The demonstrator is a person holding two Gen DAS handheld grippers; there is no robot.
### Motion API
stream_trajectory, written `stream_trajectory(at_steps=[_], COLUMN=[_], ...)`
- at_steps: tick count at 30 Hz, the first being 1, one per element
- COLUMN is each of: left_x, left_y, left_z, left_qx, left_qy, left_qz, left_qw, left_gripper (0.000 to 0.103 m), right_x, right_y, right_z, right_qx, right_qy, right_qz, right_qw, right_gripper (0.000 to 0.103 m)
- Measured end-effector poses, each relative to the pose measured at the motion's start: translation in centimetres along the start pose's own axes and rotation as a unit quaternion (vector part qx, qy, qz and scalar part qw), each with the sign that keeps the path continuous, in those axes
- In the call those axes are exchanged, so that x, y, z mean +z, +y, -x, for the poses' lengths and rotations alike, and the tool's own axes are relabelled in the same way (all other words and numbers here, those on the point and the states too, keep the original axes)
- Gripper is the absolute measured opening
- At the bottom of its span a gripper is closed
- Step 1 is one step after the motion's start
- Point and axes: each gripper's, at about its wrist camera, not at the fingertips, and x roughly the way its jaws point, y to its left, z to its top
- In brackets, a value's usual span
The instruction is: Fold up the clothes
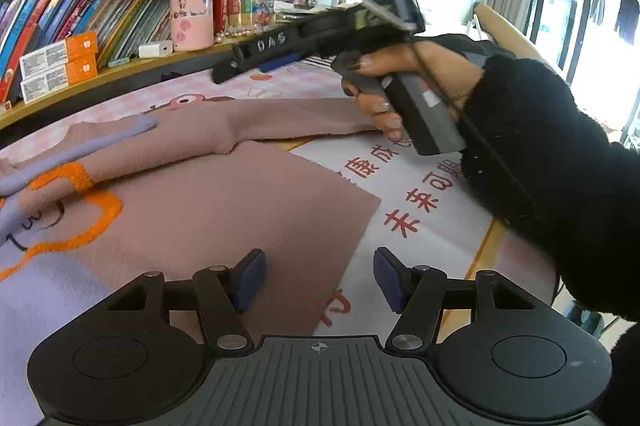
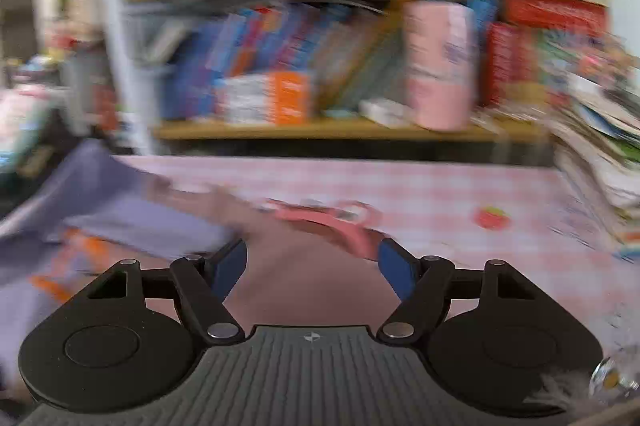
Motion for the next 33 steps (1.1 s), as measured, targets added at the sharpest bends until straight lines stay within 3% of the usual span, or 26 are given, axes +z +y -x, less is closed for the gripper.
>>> stream_trajectory(at_steps=[4,11,15,17,19,21,24,27,32,33], left_x=[1.0,2.6,3.3,3.3,3.3,3.2,2.7,2.1,1.0,0.8], left_y=[-0.8,-2.6,-2.0,-1.4,-0.9,0.1,0.9,0.6,-0.3,0.0], left_z=[-1.4,-4.1,-5.0,-5.0,-4.7,-4.1,-2.8,-0.7,2.7,3.1], left_qx=[0.010,0.025,0.042,0.056,0.077,0.078,0.048,-0.007,-0.121,-0.136], left_qy=[0.004,0.006,0.002,-0.001,-0.003,-0.003,0.002,0.008,0.003,0.001], left_qz=[-0.030,-0.077,-0.059,-0.047,-0.043,-0.031,-0.018,-0.017,-0.001,0.004], left_qw=[0.9995,0.9967,0.9974,0.9973,0.9962,0.9964,0.9987,0.9998,0.9927,0.9907], left_gripper=[0.061,0.061,0.061,0.050,0.016,0.010,0.008,0.007,0.009,0.016], right_x=[-0.5,-1.1,-1.4,-1.3,-1.3,-1.4,-1.4,-1.4,-1.1,-1.2], right_y=[2.7,2.5,2.4,2.3,2.2,2.3,2.7,2.4,0.5,0.1], right_z=[-0.6,-1.6,-2.2,-2.3,-2.4,-2.3,-2.2,-2.4,-2.7,-2.8], right_qx=[0.051,0.035,0.025,0.019,0.016,0.015,0.015,0.002,-0.083,-0.090], right_qy=[0.023,0.049,0.064,0.064,0.065,0.066,0.066,0.070,0.078,0.081], right_qz=[0.055,0.049,0.045,0.044,0.044,0.045,0.053,0.052,0.042,0.036], right_qw=[0.997,0.997,0.997,0.997,0.997,0.997,0.996,0.996,0.993,0.992], right_gripper=[0.072,0.063,0.062,0.062,0.062,0.062,0.062,0.059,0.059,0.059])
